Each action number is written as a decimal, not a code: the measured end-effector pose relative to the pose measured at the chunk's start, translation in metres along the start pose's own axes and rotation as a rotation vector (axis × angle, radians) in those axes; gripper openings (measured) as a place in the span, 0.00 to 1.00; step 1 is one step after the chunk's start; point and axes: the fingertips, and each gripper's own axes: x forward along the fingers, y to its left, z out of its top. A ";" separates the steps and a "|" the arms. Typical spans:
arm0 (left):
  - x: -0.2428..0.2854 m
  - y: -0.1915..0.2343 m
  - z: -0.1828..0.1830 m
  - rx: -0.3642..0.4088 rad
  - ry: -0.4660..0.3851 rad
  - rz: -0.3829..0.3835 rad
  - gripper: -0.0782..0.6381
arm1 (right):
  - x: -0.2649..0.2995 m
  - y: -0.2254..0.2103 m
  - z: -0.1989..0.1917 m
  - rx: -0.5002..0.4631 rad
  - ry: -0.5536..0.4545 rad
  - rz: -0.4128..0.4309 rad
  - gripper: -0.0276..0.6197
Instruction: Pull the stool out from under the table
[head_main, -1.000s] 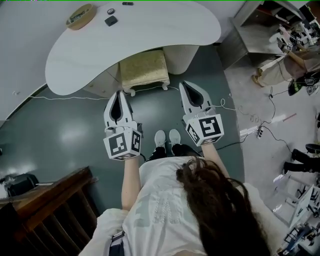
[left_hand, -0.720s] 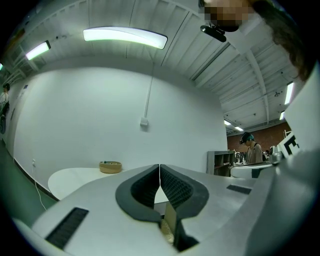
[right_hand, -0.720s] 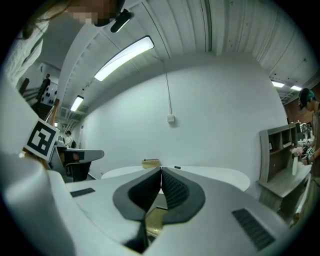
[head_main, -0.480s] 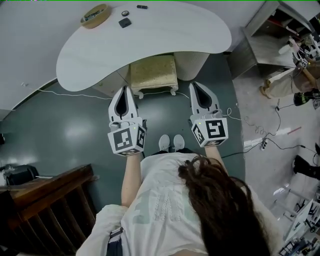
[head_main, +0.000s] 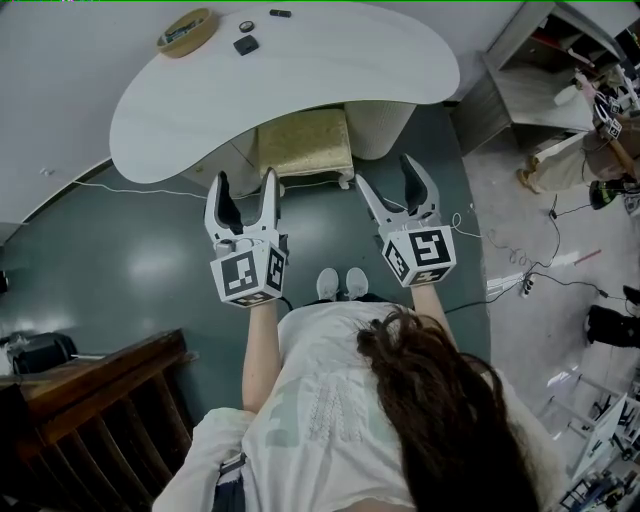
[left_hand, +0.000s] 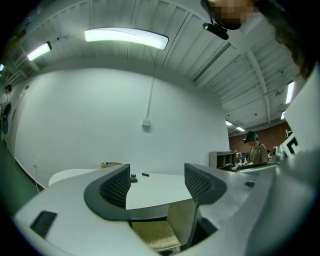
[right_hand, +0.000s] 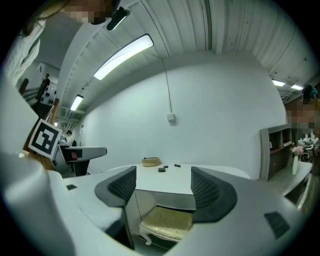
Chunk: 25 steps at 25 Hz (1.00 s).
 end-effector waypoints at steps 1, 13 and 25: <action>-0.001 0.001 0.001 -0.003 -0.003 0.006 0.55 | 0.000 0.000 0.000 0.000 0.001 0.001 0.55; -0.004 -0.005 -0.008 -0.022 0.014 0.012 0.56 | 0.001 -0.002 -0.011 0.066 0.017 0.030 0.56; 0.027 0.006 -0.055 -0.100 0.131 0.015 0.56 | 0.039 -0.010 -0.045 0.099 0.118 0.051 0.56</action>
